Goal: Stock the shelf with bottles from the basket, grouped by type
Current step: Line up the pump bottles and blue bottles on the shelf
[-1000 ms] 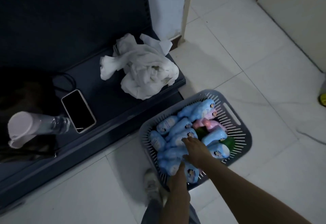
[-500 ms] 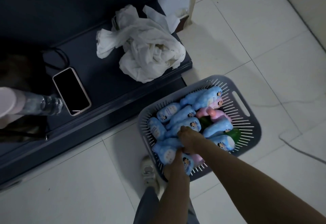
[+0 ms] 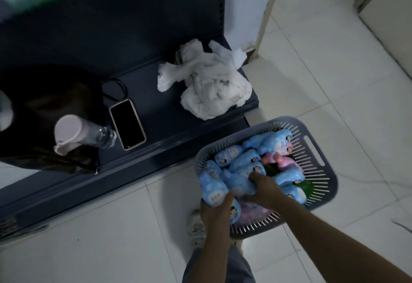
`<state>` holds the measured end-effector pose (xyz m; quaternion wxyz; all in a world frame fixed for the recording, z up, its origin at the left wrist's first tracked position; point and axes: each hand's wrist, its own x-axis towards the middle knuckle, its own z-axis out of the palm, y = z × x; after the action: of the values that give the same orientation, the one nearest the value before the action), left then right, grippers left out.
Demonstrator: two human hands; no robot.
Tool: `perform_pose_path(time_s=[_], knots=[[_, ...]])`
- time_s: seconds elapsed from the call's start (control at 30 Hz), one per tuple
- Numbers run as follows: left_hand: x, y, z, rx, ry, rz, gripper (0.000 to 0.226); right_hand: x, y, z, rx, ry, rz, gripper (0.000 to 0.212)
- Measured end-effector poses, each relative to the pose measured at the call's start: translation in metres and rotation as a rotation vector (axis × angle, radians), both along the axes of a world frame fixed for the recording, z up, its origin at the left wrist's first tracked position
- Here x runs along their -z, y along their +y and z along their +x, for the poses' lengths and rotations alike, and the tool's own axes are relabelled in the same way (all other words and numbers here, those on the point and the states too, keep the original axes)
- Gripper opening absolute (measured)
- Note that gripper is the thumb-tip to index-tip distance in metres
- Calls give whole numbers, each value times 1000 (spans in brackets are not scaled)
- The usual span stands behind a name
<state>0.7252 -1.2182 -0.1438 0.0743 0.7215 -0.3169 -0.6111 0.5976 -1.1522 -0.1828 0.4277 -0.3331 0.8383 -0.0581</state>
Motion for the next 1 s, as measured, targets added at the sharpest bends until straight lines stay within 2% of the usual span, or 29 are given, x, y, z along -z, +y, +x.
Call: perform_pose_path(time_s=[0.1, 0.23, 0.33, 0.4, 0.47, 0.53, 0.73, 1.0], knots=[[-44, -20, 7, -36, 99, -42, 55, -45, 3, -5, 144, -99, -107, 53], [-113, -53, 29, -49, 210, -139, 47, -125, -13, -4, 320, -288, -287, 50], [-173, -81, 55, -65, 313, -219, 45, -191, -35, 6, 322, -424, -391, 53], [-214, -96, 74, -70, 383, -294, 43, -236, -52, 17, 302, -516, -471, 47], [-249, -108, 91, -66, 408, -385, 51, -282, -71, 32, 219, -582, -532, 42], [-282, -120, 109, -92, 422, -459, 57, -323, -92, 51, 142, -610, -585, 42], [-358, -166, 175, -131, 384, -690, 35, -423, -161, 121, -83, -590, -794, 41], [-416, -250, 302, -161, 352, -922, 38, -473, -265, 236, -70, -543, -948, 34]])
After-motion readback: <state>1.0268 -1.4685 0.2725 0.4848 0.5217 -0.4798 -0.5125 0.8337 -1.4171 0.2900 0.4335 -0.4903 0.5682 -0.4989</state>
